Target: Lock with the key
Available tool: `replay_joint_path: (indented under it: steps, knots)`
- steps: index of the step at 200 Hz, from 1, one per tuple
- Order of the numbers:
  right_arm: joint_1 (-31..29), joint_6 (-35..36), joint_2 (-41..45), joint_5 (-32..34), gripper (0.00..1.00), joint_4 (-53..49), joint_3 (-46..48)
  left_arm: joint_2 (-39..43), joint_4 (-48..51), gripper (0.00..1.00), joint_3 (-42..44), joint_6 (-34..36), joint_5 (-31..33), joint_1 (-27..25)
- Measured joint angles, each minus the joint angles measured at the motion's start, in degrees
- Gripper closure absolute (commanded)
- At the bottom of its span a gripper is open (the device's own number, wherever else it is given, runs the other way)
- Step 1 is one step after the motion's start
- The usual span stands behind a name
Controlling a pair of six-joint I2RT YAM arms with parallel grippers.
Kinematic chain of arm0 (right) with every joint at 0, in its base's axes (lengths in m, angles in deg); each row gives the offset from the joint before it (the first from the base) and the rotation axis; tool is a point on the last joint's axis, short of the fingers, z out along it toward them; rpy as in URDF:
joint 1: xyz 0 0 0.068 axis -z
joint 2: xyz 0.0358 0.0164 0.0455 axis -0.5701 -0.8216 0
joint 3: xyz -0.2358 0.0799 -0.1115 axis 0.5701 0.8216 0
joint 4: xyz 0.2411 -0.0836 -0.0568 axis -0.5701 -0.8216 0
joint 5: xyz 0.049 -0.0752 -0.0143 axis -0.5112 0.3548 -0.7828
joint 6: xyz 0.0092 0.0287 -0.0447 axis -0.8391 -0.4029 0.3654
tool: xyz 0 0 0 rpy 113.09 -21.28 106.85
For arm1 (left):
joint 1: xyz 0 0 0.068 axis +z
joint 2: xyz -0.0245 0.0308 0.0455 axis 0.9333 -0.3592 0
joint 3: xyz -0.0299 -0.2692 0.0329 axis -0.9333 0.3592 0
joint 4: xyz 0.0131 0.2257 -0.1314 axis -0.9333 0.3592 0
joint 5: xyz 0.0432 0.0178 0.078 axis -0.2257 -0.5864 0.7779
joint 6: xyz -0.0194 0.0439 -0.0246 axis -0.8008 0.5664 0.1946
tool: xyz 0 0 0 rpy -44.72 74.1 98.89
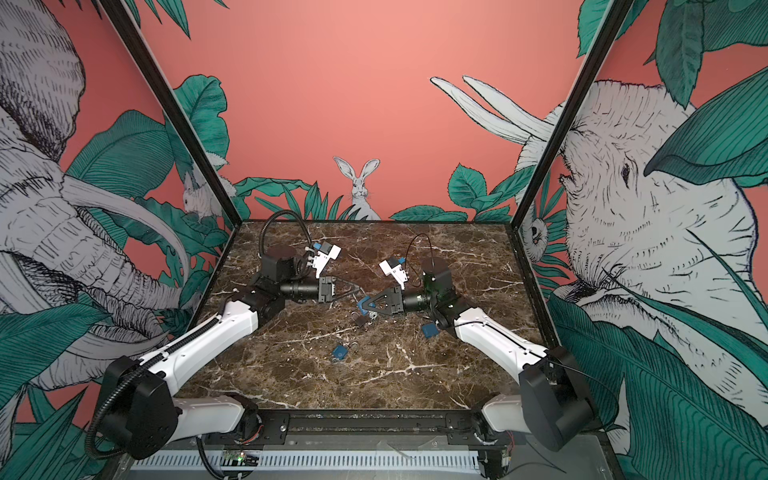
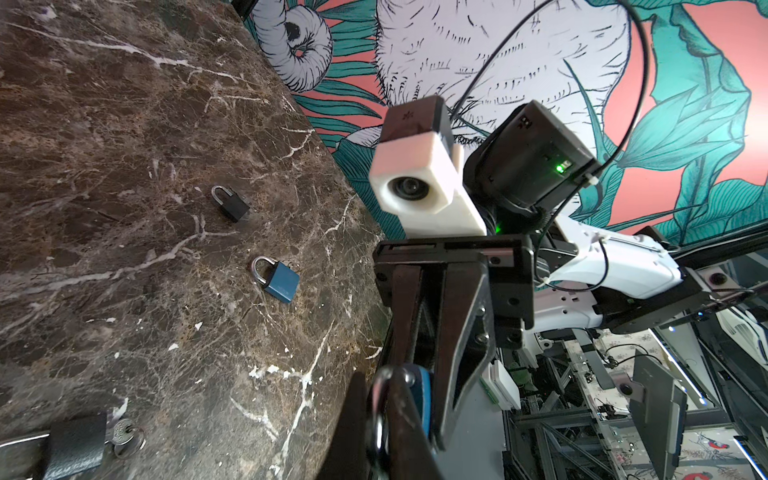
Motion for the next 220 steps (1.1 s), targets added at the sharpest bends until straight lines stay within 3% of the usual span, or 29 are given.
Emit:
replay_joint_path:
  steps: [96, 220]
  knots:
    - [0.2, -3.5, -0.5, -0.2, 1.00, 1.0, 0.0, -0.5, -7.3, 1.00, 3.4, -1.8, -1.2, 0.3]
    - [0.7, -4.3, -2.6, -2.5, 1.00, 2.3, 0.0, 1.6, -12.3, 1.00, 7.4, -5.4, 4.9, -2.7]
